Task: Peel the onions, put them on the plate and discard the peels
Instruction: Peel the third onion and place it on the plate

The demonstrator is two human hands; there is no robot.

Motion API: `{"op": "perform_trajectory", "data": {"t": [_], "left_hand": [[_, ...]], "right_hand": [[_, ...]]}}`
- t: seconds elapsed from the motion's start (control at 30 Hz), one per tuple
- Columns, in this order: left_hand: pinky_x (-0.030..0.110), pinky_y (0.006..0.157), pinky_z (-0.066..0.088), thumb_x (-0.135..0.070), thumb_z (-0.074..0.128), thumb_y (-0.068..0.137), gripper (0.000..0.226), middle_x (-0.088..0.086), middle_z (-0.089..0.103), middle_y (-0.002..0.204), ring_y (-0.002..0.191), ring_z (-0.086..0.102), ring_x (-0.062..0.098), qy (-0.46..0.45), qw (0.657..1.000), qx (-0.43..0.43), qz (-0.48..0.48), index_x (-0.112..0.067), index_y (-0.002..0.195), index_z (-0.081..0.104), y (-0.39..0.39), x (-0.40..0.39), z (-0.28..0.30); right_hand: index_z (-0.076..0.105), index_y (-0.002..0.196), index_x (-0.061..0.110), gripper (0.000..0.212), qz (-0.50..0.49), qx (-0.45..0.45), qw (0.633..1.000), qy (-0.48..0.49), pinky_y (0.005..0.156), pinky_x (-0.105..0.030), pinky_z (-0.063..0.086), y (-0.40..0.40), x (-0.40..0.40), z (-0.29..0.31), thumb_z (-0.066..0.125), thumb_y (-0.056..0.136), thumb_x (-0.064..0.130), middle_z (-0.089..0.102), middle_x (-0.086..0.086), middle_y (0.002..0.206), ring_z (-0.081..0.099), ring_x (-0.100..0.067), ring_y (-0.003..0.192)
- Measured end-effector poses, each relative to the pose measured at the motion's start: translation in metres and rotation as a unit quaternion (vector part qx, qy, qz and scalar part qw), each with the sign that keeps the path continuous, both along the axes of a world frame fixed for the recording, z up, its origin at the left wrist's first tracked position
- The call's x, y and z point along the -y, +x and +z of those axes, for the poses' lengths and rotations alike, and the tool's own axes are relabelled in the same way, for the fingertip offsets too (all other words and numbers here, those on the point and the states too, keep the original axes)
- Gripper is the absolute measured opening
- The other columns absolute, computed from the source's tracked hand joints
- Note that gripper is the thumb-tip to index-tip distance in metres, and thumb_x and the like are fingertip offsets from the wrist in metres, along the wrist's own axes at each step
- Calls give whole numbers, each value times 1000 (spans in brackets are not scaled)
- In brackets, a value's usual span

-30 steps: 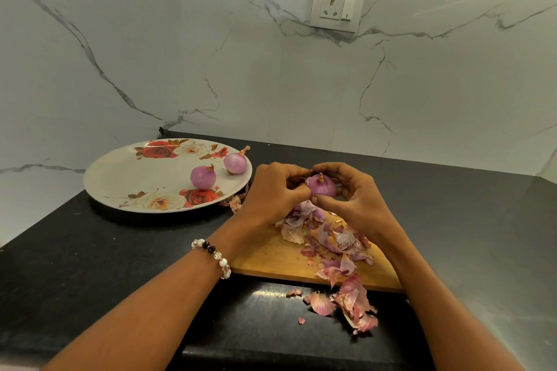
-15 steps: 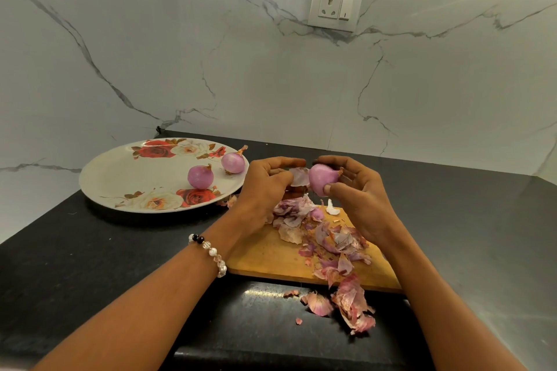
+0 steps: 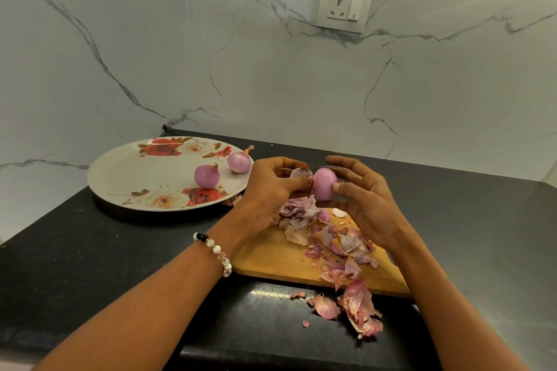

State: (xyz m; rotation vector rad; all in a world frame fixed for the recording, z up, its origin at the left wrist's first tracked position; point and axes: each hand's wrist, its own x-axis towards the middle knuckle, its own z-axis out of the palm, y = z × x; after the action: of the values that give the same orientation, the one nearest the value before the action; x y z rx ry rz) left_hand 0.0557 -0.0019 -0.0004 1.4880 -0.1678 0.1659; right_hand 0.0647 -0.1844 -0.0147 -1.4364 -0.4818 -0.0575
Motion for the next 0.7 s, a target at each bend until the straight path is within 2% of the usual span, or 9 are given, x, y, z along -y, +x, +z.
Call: {"op": "perform_trajectory", "data": {"t": [0.1,0.2,0.3,0.4,0.47,0.57,0.7], "left_hand": [[20,61,56,-5,75,78,19,3,71,90,79,69,15,-21,1000,-9,19,-13,93,68,1,-1,1],[29,70,60,-4,73,79,17,7,72,93,81,71,20,-36,999,-29,17,-14,92,68,3,-3,2],[29,70,60,-2,71,80,17,7,72,90,78,72,20,-45,998,-40,-5,-10,94,69,2,-2,1],[34,74,60,2,67,83,17,11,72,92,80,72,23,-62,997,-53,-14,-11,92,68,3,-1,1],[38,76,60,7,62,84,19,13,71,93,82,72,27,-95,992,-73,-24,-11,90,66,3,-1,3],[39,74,60,10,57,87,19,13,70,89,82,71,27,-151,982,-98,-60,-7,91,64,1,0,7],[35,68,59,5,54,90,14,12,73,82,71,69,20,-219,965,-110,-90,-5,98,60,1,-2,11]], "right_hand": [[63,123,19,42,-11,24,999,-48,88,-43,59,-2,-3,-1,76,84,9,64,-7,123,64,-32,114],[64,121,19,52,-51,50,994,-86,89,-35,58,-6,-6,2,80,72,18,67,3,117,66,-22,110],[65,117,19,49,-72,78,990,-98,86,-28,57,-8,-5,3,80,71,18,68,7,112,66,-18,108],[66,115,20,46,-70,80,990,-91,87,-30,58,-6,-3,3,82,74,9,69,11,109,65,-22,107],[67,115,18,48,-55,72,993,-69,88,-36,59,-5,-3,2,82,71,6,69,6,110,66,-28,106],[67,114,15,43,-28,52,998,-23,84,-43,60,-3,-2,3,69,72,7,67,-8,113,66,-32,102],[64,115,9,42,-12,35,999,34,79,-38,60,0,1,5,57,75,2,67,-14,113,66,-33,101]]}}
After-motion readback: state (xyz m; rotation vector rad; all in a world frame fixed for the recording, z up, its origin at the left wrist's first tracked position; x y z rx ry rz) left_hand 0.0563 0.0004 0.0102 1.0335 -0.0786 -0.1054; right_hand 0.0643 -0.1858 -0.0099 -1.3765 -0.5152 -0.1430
